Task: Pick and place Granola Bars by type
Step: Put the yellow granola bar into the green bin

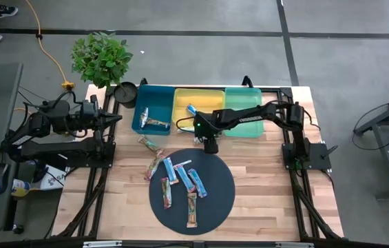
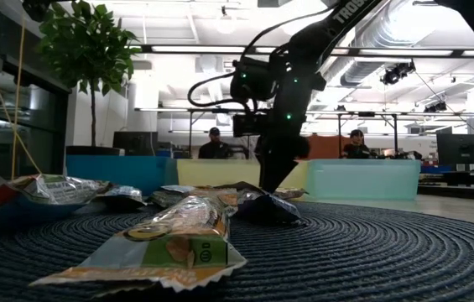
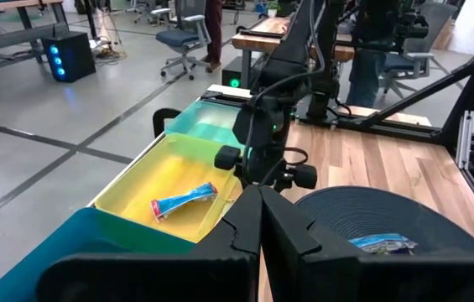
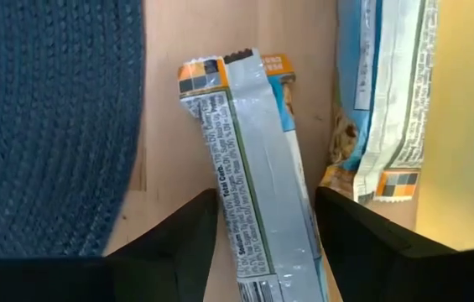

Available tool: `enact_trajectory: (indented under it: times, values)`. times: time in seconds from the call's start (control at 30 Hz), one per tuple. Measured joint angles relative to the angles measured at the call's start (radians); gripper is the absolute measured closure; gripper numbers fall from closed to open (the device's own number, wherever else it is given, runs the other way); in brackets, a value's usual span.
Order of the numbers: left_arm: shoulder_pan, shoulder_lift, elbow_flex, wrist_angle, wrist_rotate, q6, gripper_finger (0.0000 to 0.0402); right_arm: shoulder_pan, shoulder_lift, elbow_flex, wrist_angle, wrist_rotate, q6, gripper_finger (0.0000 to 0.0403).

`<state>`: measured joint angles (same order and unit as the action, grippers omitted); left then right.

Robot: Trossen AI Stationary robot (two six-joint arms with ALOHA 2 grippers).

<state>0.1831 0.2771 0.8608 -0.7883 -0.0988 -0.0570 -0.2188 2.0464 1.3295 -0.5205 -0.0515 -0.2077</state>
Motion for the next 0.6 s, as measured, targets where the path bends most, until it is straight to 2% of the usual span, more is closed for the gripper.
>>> enact_trajectory:
  times: [0.37, 0.6]
  values:
    - [0.000, 0.000, 0.000, 0.000, 0.000, 0.000, 0.0402, 0.037, 0.027, 0.001, -0.009, 0.050, 0.099, 0.0280]
    - [0.000, 0.000, 0.000, 0.000, 0.000, 0.000, 0.0402, 0.048, 0.017, -0.001, -0.018, 0.037, 0.215, 0.0315]
